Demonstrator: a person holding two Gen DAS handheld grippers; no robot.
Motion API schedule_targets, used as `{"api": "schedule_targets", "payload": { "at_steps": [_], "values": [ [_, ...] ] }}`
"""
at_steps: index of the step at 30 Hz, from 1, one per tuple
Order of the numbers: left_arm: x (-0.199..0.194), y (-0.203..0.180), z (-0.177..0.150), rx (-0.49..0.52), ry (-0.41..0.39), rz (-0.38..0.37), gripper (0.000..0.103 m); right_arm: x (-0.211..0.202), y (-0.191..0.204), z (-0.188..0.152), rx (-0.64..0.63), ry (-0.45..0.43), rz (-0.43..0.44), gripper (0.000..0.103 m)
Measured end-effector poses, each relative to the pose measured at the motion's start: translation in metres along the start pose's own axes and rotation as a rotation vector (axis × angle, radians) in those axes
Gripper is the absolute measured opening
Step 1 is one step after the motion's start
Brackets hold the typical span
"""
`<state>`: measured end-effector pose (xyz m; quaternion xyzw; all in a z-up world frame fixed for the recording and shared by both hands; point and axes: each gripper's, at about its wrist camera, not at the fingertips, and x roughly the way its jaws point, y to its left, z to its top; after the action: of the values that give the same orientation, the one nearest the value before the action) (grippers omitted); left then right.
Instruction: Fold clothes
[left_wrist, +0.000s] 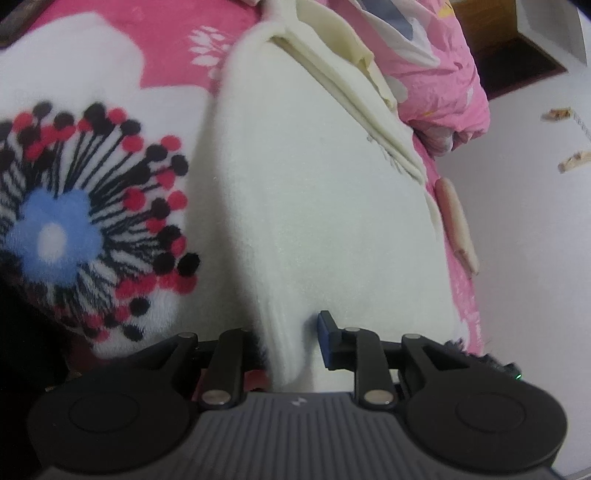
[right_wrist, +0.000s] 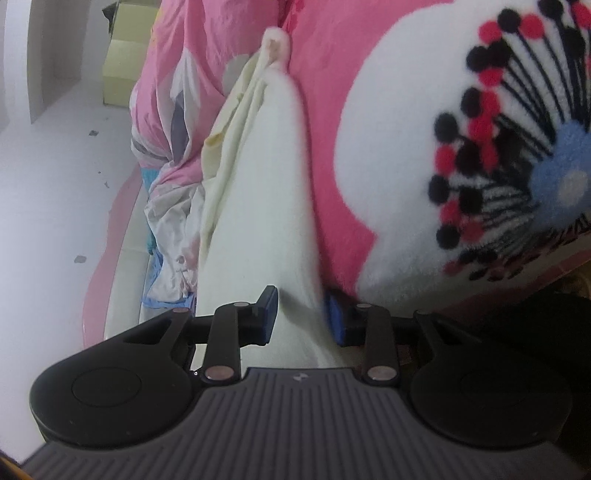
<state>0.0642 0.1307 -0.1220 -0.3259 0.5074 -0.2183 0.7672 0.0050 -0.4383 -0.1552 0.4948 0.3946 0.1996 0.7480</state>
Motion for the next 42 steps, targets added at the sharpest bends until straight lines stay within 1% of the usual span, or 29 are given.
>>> {"api": "schedule_targets", "payload": {
  "at_steps": [1,3,4,5,6,8,11,14,18,24,30,34,42],
  "values": [
    [0.0,0.002,0.0,-0.011,-0.001,-0.01,0.02,0.001,0.001,-0.003,-0.008,0.004,0.001,0.024],
    [0.0,0.002,-0.001,0.0,-0.003,-0.004,0.018,0.002,0.003,-0.008,-0.022,0.012,0.001,0.01],
    [-0.001,0.0,-0.002,0.013,-0.009,0.007,0.017,0.0,0.006,-0.01,-0.03,0.007,0.006,0.009],
    [-0.002,-0.003,-0.003,0.025,-0.016,0.018,0.012,-0.001,0.008,-0.011,-0.039,0.001,0.011,0.008],
    [-0.002,-0.005,-0.004,0.037,-0.022,0.029,0.011,-0.003,0.012,-0.013,-0.054,-0.011,0.018,0.007],
    [-0.005,-0.012,-0.006,0.062,-0.044,0.049,0.008,-0.007,0.023,-0.016,-0.09,-0.04,0.034,0.007],
    [-0.013,-0.022,-0.011,0.09,-0.077,0.058,0.007,-0.013,0.037,-0.02,-0.119,-0.085,0.074,0.006],
    [-0.029,-0.026,-0.014,0.061,-0.125,0.007,0.006,-0.02,0.047,-0.023,-0.148,-0.117,0.112,0.006],
    [-0.047,-0.039,-0.019,0.077,-0.185,-0.028,0.005,-0.03,0.061,-0.026,-0.206,-0.142,0.139,0.006],
    [-0.063,-0.053,-0.025,0.126,-0.243,-0.065,0.004,-0.037,0.077,-0.03,-0.246,-0.192,0.118,0.005],
    [-0.071,-0.061,-0.03,0.162,-0.263,-0.088,0.004,-0.044,0.094,-0.039,-0.295,-0.228,0.125,0.005],
    [-0.078,-0.067,-0.033,0.191,-0.279,-0.114,0.004,-0.05,0.099,-0.043,-0.306,-0.245,0.139,0.005],
    [-0.095,-0.072,-0.051,0.227,-0.264,-0.133,0.004,-0.069,0.104,-0.063,-0.296,-0.286,0.153,0.005]
  ]
}}
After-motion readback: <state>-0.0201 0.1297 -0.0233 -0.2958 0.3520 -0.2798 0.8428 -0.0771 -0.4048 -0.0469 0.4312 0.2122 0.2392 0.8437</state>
